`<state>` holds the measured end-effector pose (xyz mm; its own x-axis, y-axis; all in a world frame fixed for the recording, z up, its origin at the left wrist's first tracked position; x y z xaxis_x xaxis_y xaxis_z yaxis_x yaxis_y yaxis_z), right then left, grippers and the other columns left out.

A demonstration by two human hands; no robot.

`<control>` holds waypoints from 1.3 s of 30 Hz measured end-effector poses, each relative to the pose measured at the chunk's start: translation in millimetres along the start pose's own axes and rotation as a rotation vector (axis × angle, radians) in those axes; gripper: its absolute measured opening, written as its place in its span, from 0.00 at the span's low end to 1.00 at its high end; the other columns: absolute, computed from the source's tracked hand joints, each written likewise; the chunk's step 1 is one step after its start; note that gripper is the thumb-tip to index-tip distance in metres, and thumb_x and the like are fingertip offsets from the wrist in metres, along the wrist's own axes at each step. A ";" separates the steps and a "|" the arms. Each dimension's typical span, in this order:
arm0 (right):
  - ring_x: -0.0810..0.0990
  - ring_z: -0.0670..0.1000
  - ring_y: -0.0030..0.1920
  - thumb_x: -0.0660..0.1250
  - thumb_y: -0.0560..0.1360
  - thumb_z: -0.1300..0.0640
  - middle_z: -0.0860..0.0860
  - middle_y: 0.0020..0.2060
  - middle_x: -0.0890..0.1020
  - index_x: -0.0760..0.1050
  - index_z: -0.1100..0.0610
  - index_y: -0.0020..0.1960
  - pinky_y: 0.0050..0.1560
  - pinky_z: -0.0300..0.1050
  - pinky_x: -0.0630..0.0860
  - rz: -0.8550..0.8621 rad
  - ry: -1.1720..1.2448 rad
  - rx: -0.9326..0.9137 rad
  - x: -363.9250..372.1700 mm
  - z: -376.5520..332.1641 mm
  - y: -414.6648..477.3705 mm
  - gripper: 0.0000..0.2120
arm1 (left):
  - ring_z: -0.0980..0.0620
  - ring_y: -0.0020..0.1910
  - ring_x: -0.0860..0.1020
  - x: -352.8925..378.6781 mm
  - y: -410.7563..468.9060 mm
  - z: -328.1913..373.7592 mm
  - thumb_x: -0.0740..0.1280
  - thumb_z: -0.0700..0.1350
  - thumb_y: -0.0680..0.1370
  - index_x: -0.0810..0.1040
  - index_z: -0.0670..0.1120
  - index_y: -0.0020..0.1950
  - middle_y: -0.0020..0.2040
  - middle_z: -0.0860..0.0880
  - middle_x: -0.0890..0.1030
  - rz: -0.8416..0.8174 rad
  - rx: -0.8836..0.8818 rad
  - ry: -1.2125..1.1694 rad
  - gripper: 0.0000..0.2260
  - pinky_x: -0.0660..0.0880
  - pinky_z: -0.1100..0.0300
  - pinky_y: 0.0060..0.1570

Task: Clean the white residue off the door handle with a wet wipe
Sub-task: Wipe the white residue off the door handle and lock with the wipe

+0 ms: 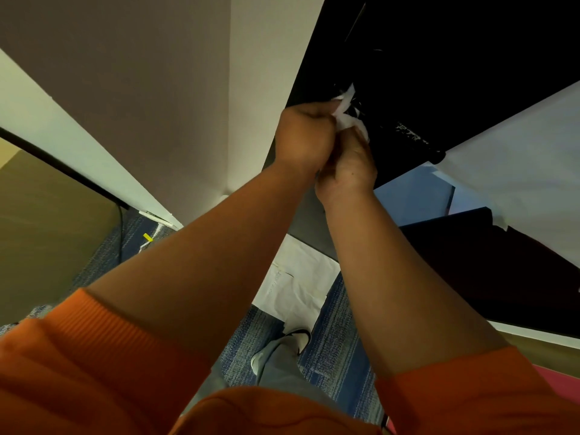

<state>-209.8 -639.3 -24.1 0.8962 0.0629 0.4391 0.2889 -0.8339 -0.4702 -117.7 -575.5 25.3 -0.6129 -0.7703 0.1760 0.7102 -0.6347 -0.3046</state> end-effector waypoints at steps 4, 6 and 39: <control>0.84 0.58 0.59 0.74 0.73 0.56 0.59 0.59 0.84 0.79 0.58 0.65 0.62 0.54 0.80 -0.009 -0.113 0.101 3.3 0.4 5.1 0.21 | 0.53 0.47 0.86 -9.9 2.9 -9.3 0.76 0.41 0.74 0.86 0.46 0.56 0.48 0.51 0.87 0.127 0.011 0.129 0.10 0.84 0.52 0.54; 0.83 0.57 0.60 0.71 0.77 0.57 0.59 0.61 0.83 0.78 0.60 0.66 0.67 0.53 0.76 -0.030 -0.099 0.138 5.6 -1.4 9.5 0.19 | 0.52 0.44 0.86 -13.0 3.4 -15.1 0.77 0.42 0.73 0.86 0.45 0.53 0.44 0.50 0.87 0.154 -0.033 0.093 0.09 0.84 0.51 0.52; 0.86 0.55 0.52 0.70 0.78 0.62 0.58 0.53 0.86 0.82 0.60 0.57 0.43 0.43 0.82 0.080 -0.063 0.003 -4.5 -14.3 2.9 0.08 | 0.49 0.37 0.84 -5.1 7.7 -17.8 0.74 0.41 0.77 0.84 0.39 0.40 0.37 0.45 0.85 0.232 -0.105 -0.003 0.08 0.81 0.61 0.40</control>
<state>-217.8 -649.8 -16.4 0.9357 0.0304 0.3515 0.2166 -0.8359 -0.5043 -115.3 -575.3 5.4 -0.4370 -0.8947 0.0925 0.7917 -0.4314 -0.4325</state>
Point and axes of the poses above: each hand's wrist, its own y-axis towards the middle knuckle, its own x-axis out of the palm, z = x × y, the point moved 8 cm from there along y, towards the middle knuckle
